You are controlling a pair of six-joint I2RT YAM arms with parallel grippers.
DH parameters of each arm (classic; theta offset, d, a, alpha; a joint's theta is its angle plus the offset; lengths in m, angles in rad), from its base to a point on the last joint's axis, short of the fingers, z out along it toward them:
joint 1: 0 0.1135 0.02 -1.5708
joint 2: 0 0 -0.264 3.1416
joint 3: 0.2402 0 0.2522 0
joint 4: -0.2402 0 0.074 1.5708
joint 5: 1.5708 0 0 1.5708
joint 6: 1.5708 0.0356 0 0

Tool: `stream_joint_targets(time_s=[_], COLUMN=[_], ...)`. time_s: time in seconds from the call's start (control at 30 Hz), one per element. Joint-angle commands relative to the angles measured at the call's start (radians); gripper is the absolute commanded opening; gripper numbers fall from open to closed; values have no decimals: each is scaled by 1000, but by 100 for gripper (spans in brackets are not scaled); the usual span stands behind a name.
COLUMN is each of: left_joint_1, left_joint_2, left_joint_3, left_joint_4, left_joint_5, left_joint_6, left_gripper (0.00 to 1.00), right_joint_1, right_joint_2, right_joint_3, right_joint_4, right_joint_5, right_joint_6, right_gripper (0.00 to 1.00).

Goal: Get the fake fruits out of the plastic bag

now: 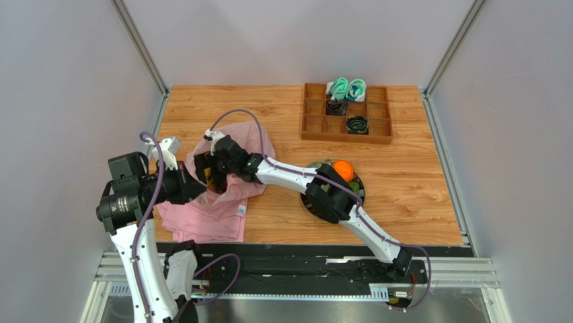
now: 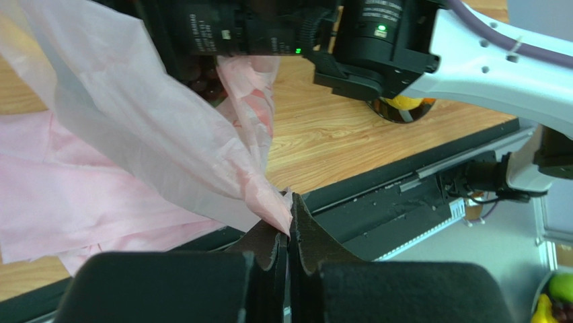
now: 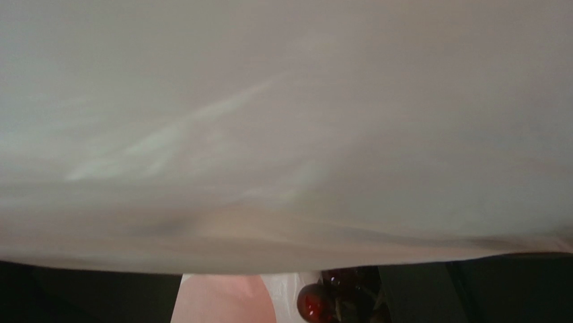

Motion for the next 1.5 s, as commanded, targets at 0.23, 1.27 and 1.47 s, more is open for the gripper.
stream_joint_targets(time_s=[0.23, 1.27, 1.47], left_joint_1=[8, 10, 10], left_joint_2=[-34, 86, 163], left_joint_3=[4, -193, -191], left_joint_4=[-264, 573, 714], left_joint_5=[161, 74, 47], left_joint_6=[78, -388, -481], left_gripper=[0, 0, 0], right_joint_1=[0, -166, -170], right_joint_2=[207, -541, -707], right_joint_3=[219, -405, -444], right_joint_4=[2, -137, -475], right_joint_5=[199, -250, -397], right_joint_6=[203, -187, -486], right_gripper=[100, 0, 0])
